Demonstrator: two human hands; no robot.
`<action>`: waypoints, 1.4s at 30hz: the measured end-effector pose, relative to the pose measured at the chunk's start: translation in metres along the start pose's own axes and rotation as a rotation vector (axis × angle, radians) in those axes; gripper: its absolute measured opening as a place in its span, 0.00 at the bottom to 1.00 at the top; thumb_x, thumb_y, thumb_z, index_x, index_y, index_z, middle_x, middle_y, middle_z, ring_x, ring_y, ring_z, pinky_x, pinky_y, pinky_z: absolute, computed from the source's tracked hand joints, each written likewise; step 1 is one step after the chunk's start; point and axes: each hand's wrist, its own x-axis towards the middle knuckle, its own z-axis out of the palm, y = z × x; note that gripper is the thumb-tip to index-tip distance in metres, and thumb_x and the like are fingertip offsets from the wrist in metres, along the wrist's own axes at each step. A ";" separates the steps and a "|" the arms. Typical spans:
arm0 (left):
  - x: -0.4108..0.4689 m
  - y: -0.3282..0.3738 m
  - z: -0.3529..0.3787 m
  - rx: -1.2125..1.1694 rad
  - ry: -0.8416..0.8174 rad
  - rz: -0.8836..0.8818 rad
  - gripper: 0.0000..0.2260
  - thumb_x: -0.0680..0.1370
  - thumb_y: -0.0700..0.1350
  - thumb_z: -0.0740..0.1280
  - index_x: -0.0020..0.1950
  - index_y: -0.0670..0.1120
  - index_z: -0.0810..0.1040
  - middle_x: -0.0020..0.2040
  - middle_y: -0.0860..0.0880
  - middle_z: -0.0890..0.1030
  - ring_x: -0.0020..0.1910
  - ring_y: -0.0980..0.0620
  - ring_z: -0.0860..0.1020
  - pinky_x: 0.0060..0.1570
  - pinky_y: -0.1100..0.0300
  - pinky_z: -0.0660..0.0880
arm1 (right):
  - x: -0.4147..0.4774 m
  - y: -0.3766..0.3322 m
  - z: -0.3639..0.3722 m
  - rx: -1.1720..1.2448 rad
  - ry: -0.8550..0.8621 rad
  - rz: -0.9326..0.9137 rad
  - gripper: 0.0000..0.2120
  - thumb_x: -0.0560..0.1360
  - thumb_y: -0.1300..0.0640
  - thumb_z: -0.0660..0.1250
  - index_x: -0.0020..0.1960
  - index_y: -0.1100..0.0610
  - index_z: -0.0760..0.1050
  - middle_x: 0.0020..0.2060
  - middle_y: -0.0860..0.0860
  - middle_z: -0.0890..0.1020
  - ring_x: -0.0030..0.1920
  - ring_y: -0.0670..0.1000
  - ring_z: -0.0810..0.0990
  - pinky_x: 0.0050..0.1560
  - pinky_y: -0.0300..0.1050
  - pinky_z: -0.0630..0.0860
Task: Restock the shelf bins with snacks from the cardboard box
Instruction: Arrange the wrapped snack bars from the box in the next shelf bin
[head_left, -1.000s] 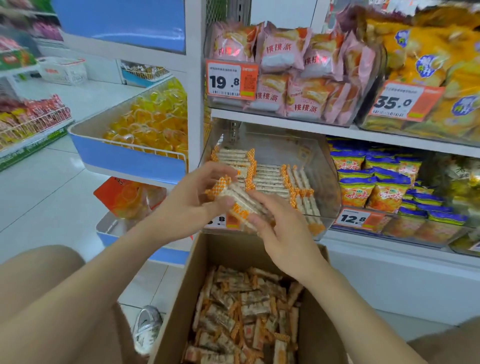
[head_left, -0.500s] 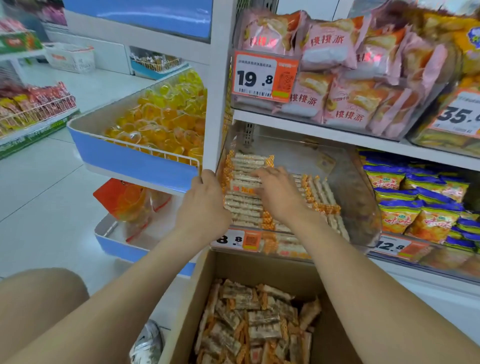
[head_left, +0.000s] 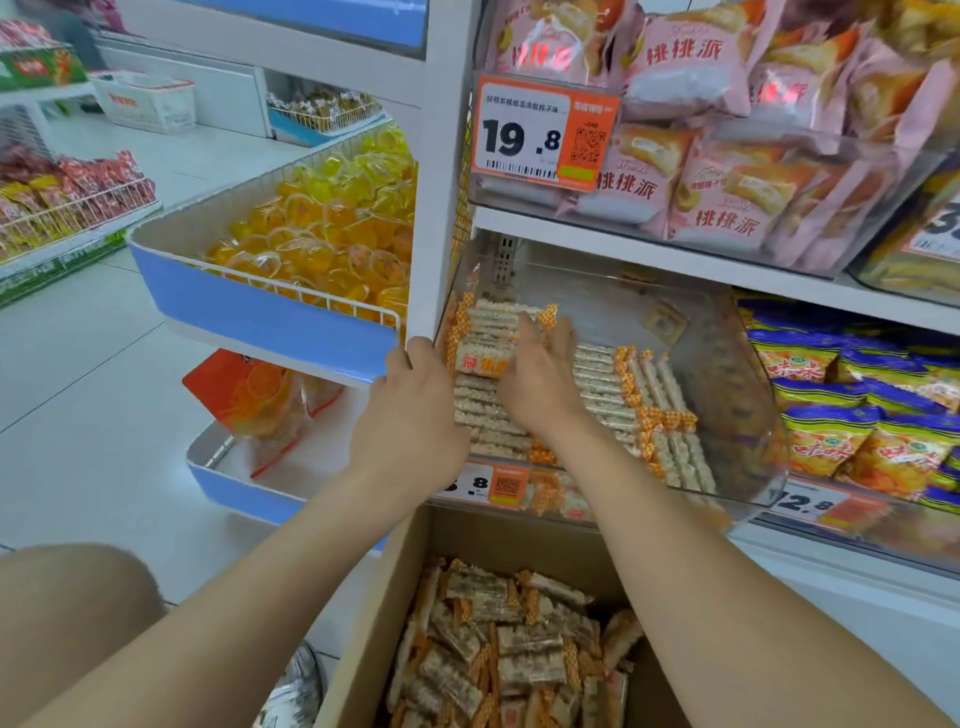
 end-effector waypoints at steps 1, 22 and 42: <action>0.000 0.000 0.000 -0.001 0.002 -0.001 0.25 0.75 0.33 0.67 0.70 0.40 0.63 0.64 0.39 0.68 0.57 0.35 0.75 0.52 0.45 0.74 | 0.000 -0.003 0.000 0.008 -0.019 0.000 0.36 0.82 0.69 0.57 0.86 0.57 0.47 0.82 0.65 0.36 0.82 0.65 0.33 0.83 0.60 0.43; -0.006 -0.001 -0.003 -0.002 0.026 0.003 0.24 0.77 0.38 0.66 0.71 0.43 0.63 0.64 0.42 0.70 0.58 0.37 0.77 0.47 0.47 0.73 | -0.010 0.005 -0.013 -0.219 0.084 -0.089 0.28 0.81 0.57 0.62 0.80 0.53 0.65 0.76 0.59 0.64 0.76 0.64 0.61 0.76 0.62 0.63; -0.094 -0.001 0.042 0.263 -0.231 0.349 0.06 0.77 0.53 0.64 0.47 0.53 0.70 0.37 0.53 0.73 0.37 0.44 0.79 0.32 0.54 0.72 | -0.198 0.049 -0.002 0.262 0.140 -0.360 0.11 0.75 0.70 0.66 0.46 0.54 0.80 0.41 0.44 0.81 0.43 0.42 0.79 0.44 0.34 0.72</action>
